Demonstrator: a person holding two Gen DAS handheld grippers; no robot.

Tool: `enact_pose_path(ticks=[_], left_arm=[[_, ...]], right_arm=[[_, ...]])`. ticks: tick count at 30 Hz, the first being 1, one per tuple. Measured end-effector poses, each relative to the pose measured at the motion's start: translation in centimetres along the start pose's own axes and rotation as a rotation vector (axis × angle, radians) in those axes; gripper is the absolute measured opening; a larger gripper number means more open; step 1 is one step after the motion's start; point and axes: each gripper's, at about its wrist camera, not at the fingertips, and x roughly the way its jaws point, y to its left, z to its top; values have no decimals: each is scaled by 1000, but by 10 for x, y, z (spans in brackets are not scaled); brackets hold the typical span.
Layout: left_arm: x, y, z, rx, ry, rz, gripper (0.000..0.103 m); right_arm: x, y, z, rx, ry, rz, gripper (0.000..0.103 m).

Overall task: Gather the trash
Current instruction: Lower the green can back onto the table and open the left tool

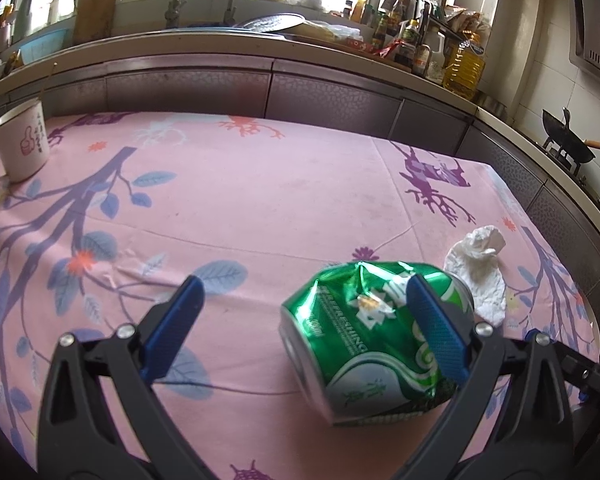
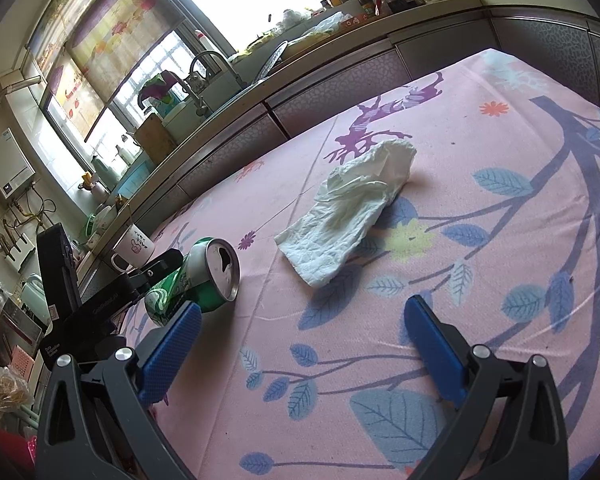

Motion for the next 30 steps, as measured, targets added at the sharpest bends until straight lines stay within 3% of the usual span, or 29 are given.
enact_pose_path(ticks=[10,18,30], left_arm=[[7,5,0,-21,38,13,97],[9,15,-2,-73,64,-57,97],[14,24,0,-104,84,-98,97]], right_arm=[[0,0,0,0,0,-1,97],[0,0,0,0,0,0,97],[-1,0,0,0,-1,-1,97]])
